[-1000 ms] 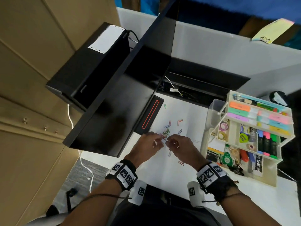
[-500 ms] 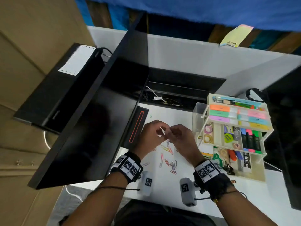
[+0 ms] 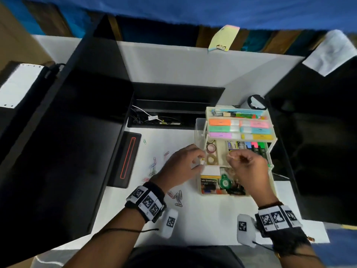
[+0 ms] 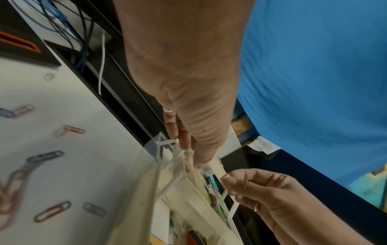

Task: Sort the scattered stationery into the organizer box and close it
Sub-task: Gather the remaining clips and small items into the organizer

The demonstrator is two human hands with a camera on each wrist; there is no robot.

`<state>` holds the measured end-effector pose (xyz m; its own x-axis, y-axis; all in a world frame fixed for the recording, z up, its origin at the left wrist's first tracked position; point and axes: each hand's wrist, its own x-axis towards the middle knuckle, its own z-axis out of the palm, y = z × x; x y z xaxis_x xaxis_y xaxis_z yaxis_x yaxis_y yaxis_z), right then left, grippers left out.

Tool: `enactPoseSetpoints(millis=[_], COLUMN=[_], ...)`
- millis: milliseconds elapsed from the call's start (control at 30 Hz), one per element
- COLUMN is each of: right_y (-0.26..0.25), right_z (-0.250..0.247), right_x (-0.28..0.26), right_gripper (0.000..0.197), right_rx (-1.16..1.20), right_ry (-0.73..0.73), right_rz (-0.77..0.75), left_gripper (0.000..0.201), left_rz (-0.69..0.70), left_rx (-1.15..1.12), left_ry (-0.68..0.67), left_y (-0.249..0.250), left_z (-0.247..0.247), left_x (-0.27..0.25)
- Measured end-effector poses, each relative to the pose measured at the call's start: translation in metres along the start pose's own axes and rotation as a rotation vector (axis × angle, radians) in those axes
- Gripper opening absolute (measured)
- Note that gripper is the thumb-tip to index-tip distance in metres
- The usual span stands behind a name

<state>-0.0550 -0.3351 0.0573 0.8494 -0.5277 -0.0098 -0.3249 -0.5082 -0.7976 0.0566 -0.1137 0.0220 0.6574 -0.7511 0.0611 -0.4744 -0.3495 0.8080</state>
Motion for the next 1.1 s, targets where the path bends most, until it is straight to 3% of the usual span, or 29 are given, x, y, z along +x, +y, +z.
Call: enactPoseSetpoints(millis=[133, 433, 800, 1000, 1100], right_y=[0.020, 0.030, 0.033, 0.023, 0.018], right_z=[-0.019, -0.008, -0.009, -0.005, -0.003], right_x=[0.006, 0.020, 0.031, 0.032, 0.029], right_gripper=[0.017, 0.029, 0.027, 0.013, 0.017], right_rx=[-0.155, -0.366, -0.448, -0.515, -0.560], right_ry=[-0.107, -0.150, -0.230, -0.215, -0.193], right_rz=[0.073, -0.128, -0.010, 0.120, 0.035], left_gripper=[0.023, 0.023, 0.021, 0.021, 0.020], left_rz=[0.041, 0.064, 0.007, 0.027, 0.014], left_rx=[0.022, 0.063, 0.051, 0.053, 0.074], left_ry=[-0.047, -0.106, -0.099, -0.066, -0.022], left_y=[0.015, 0.035, 0.021, 0.010, 0.002], left_z=[0.023, 0.047, 0.041, 0.035, 0.023], left_x=[0.015, 0.034, 0.029, 0.030, 0.027])
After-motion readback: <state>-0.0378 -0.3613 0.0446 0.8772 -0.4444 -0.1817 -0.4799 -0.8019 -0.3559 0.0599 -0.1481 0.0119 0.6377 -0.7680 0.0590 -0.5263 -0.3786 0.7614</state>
